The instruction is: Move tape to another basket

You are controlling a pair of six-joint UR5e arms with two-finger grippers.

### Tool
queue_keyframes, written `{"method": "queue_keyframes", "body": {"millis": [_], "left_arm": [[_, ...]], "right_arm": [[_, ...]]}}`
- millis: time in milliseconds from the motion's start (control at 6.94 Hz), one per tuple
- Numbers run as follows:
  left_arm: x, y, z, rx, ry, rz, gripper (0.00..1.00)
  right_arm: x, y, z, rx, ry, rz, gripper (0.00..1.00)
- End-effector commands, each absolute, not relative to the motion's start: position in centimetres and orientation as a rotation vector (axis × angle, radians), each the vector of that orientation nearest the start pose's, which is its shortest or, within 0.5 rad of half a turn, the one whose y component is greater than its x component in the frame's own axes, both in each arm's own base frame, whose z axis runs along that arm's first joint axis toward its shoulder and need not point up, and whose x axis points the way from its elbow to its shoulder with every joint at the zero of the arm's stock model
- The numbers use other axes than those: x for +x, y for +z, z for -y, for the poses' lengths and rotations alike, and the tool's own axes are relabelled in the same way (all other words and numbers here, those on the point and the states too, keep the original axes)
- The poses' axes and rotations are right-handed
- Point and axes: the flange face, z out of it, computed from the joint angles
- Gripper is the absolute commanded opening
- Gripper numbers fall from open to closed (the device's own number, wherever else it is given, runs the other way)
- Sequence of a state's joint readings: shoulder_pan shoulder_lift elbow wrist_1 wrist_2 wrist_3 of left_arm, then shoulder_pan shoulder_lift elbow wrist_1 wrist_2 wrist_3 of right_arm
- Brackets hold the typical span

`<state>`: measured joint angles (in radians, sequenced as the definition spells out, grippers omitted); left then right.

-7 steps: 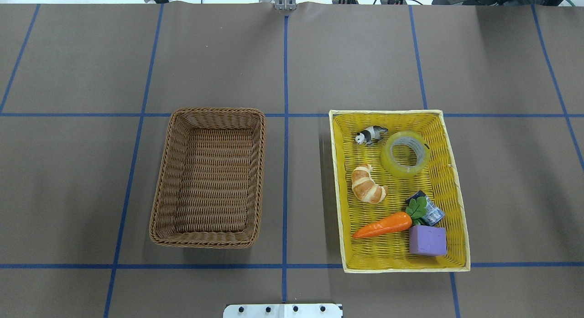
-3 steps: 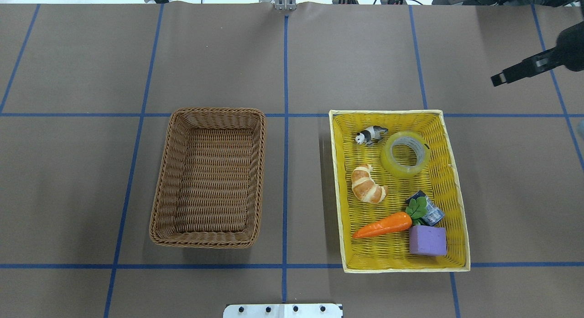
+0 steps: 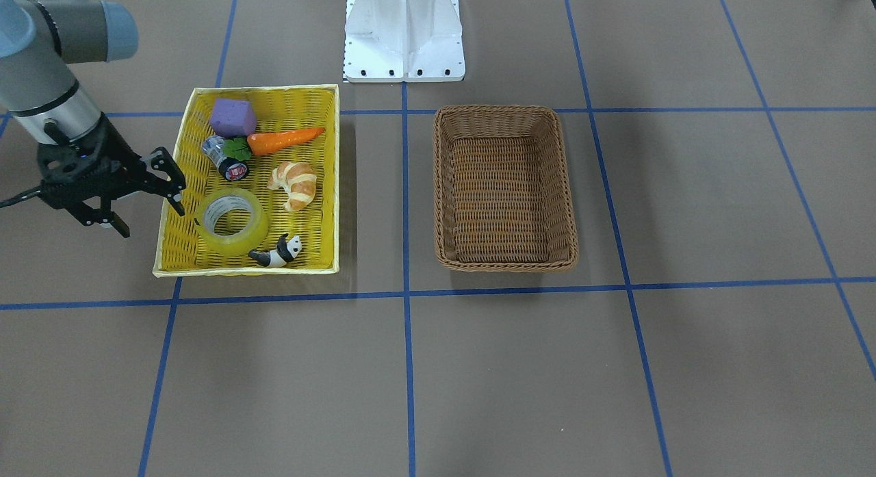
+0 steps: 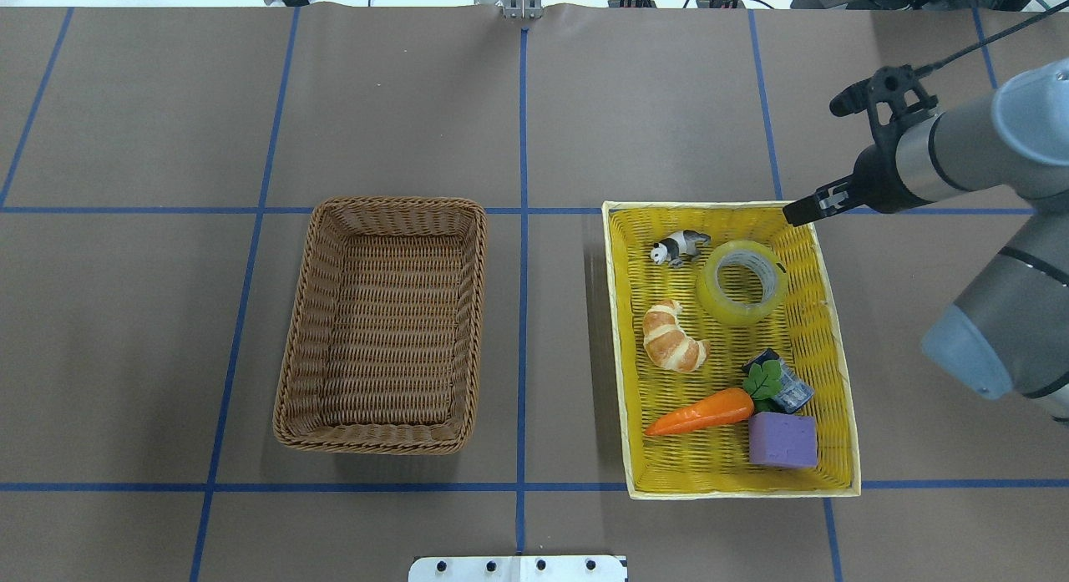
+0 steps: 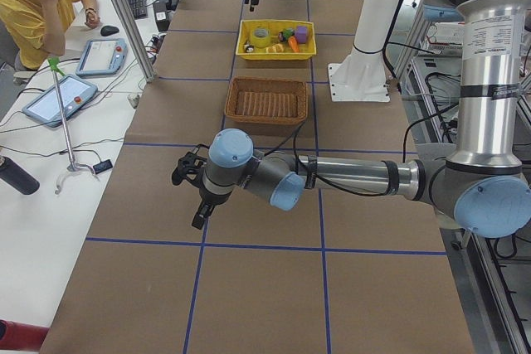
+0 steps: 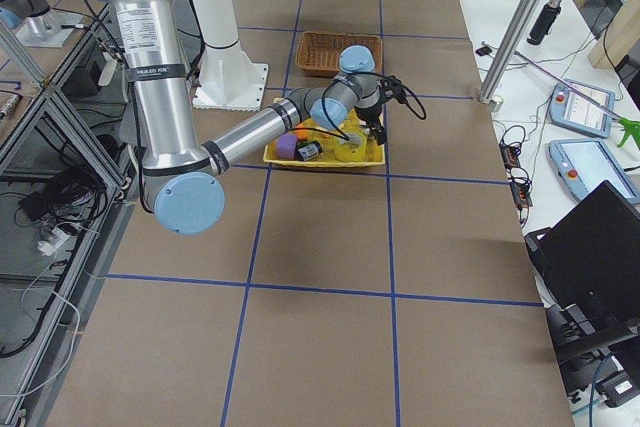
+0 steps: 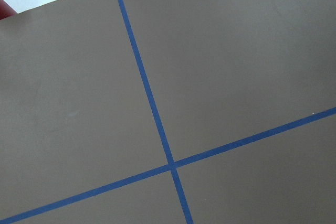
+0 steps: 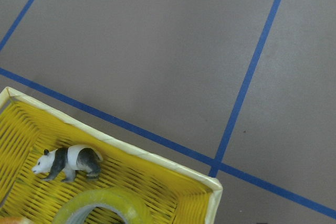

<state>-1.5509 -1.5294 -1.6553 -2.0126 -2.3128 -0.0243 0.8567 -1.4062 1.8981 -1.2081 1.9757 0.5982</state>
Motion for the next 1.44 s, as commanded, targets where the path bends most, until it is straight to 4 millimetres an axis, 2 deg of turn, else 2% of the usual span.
{"method": "queue_keyframes", "body": {"millis": [0,288,432,577,865,1009,1297], "left_arm": [[-5.6,58.9,49.8,0.446,0.177,-0.737,0.99],[-5.6,58.9,49.8,0.446,0.177,-0.737,0.99],[-5.6,58.9,49.8,0.448,0.178,-0.737,0.99],[-5.6,58.9,49.8,0.448,0.178,-0.737,0.99],[-5.6,58.9,49.8,0.446,0.177,-0.737,0.99],[-5.6,59.0,49.8,0.445,0.176,-0.737,0.99],[-5.6,59.0,49.8,0.443,0.176,-0.737,0.99]], "right_arm": [[-32.4,40.5,45.4,0.402,-0.337,0.777,0.77],[-36.4,41.8,44.2,0.384,-0.384,0.745,0.75],[-37.3,42.2,44.1,0.382,-0.398,0.738,0.72],[-38.2,42.2,44.2,0.381,-0.413,0.737,0.63],[-38.1,42.4,44.3,0.391,-0.439,0.730,0.08],[-37.7,42.2,44.7,0.400,-0.435,0.730,0.00],[-35.7,41.5,46.1,0.421,-0.402,0.739,0.00]]}}
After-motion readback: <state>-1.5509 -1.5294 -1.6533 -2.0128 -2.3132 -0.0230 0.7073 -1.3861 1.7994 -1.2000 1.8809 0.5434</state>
